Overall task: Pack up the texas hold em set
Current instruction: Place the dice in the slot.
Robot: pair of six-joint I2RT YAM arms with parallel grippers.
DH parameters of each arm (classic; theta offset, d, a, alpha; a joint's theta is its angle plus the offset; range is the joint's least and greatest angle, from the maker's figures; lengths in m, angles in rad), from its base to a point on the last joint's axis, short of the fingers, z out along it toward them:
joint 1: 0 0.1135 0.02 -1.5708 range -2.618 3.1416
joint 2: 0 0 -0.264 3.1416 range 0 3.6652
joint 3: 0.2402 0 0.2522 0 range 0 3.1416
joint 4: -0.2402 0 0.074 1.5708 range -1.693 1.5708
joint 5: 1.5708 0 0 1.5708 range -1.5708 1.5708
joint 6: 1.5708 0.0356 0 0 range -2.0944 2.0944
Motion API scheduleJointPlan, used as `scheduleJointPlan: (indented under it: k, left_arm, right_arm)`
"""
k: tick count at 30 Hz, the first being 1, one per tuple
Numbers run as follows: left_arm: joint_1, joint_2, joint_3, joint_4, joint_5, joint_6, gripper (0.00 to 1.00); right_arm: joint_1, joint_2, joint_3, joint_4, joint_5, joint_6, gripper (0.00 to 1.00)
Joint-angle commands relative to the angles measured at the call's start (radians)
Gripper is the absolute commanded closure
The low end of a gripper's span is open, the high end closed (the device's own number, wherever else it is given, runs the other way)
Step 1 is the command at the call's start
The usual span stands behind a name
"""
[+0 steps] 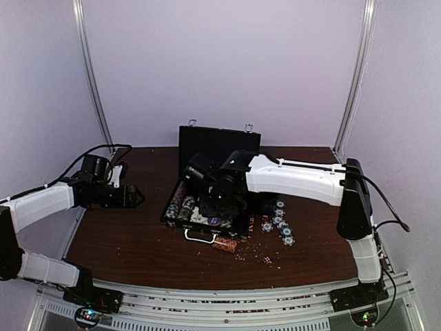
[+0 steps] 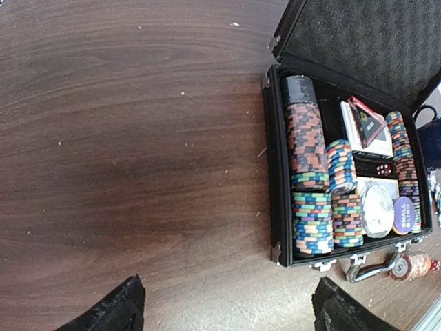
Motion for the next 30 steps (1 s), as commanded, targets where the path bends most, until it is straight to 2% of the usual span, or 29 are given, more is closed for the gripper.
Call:
scheduleJointPlan:
  k: [1, 9, 30]
  left_arm:
    - [0.009, -0.024, 0.051, -0.048, -0.040, 0.039, 0.13]
    - [0.009, -0.004, 0.078, -0.071, -0.067, 0.061, 0.13]
    - [0.009, 0.021, 0.088, -0.063, -0.089, 0.050, 0.13]
  right_arm:
    - [-0.075, 0.068, 0.085, -0.030, 0.048, -0.010, 1.00]
    - [-0.161, 0.128, 0.132, 0.037, -0.006, 0.000, 1.00]
    - [-0.206, 0.271, 0.211, 0.126, -0.058, 0.013, 1.00]
